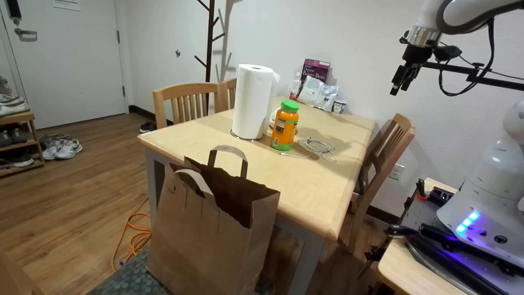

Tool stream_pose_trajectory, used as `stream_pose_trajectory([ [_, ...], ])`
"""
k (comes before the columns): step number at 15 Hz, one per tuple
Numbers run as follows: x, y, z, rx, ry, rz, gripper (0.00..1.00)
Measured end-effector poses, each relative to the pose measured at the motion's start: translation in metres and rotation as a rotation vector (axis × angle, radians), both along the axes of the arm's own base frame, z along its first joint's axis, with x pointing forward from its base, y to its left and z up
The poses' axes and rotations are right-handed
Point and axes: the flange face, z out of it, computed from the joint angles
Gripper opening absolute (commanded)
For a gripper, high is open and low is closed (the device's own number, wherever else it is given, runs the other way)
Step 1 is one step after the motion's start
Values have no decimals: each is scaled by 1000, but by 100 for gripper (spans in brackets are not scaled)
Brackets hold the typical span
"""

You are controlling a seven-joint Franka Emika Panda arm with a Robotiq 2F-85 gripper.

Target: Put the white cable in the brown paper bag

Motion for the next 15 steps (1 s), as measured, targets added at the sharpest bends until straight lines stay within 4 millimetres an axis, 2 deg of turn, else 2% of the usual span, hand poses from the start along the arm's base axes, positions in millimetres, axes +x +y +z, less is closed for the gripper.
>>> stream_pose_trajectory([
  [9,34,24,-19,91,88,421,100],
  [15,39,27,-25,95,117,504,100],
])
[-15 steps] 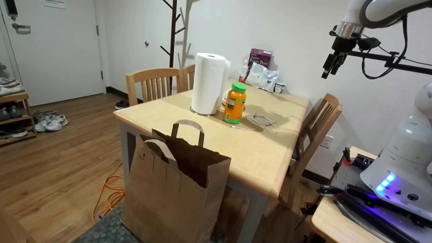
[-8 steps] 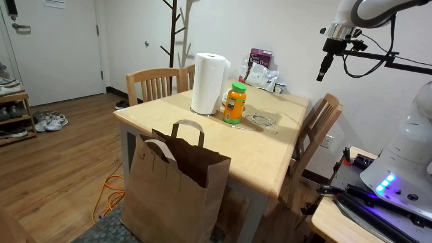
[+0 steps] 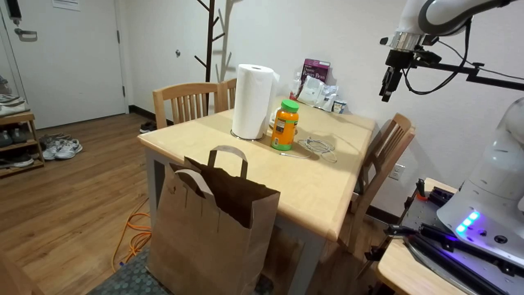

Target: Put the white cable in the brown paper bag

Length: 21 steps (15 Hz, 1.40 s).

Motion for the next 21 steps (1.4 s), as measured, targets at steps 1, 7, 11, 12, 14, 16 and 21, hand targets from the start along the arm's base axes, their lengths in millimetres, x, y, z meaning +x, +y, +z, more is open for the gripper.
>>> stream_pose_trajectory([
  [1,1,2,-1,-5,5,36,100],
  [7,27,24,-20,-34,94,299,100],
  [11,47,26,-46,-86,220,413,100],
  [12,53,25,-52,-100,243,442,100],
  [14,62,24,-62,-107,264,529,100],
  [16,69,27,-68,-93,247,631,100],
  [21,73,32,-66,-82,229,714,100],
])
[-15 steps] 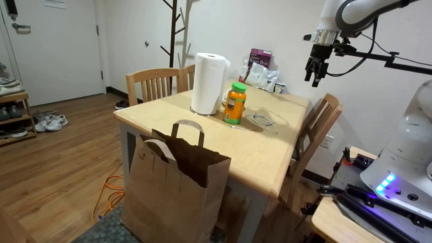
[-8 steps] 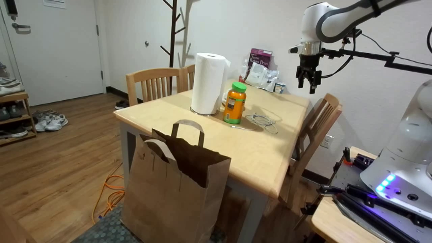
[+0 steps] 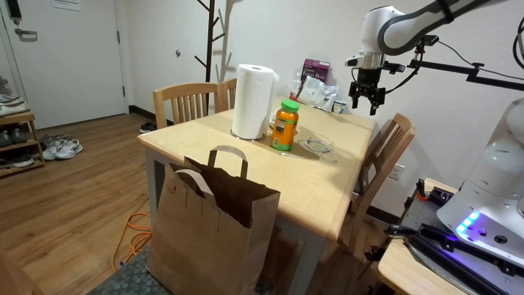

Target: Put the white cable in the brown paper bag

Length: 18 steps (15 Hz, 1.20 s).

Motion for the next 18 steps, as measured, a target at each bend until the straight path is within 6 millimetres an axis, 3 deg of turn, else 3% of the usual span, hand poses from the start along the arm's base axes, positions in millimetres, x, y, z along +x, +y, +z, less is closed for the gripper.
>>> stream_pose_trajectory([
  [3,5,11,-9,78,-46,114,100],
  [12,15,36,-71,361,-61,475,100],
  [15,8,30,-89,390,35,472,100],
  [18,9,27,-93,363,35,448,100],
])
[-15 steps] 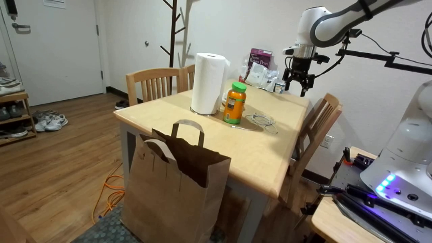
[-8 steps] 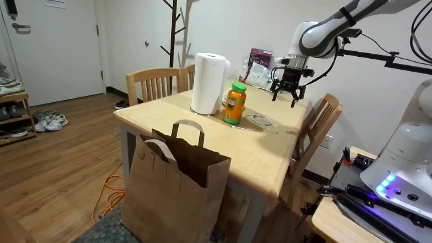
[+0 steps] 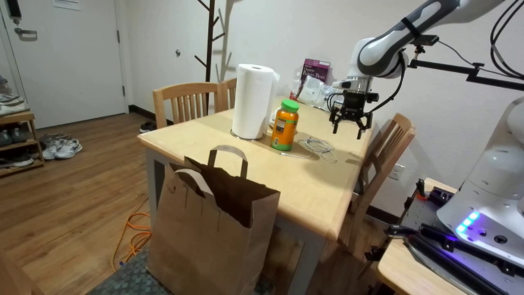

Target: Put the white cable in the brown paper bag

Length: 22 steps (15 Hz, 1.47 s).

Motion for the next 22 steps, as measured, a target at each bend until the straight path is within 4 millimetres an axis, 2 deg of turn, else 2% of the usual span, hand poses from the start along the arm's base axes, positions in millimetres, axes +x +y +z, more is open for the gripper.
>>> stream_pose_trajectory([
  [6,16,7,-11,-127,-111,-96,100],
  [9,19,10,-25,-172,-123,-131,100],
  [12,19,6,-42,-218,-122,-155,100],
  [17,22,-4,-62,-227,-139,-197,100],
  [22,25,2,-71,-210,-155,-197,100],
])
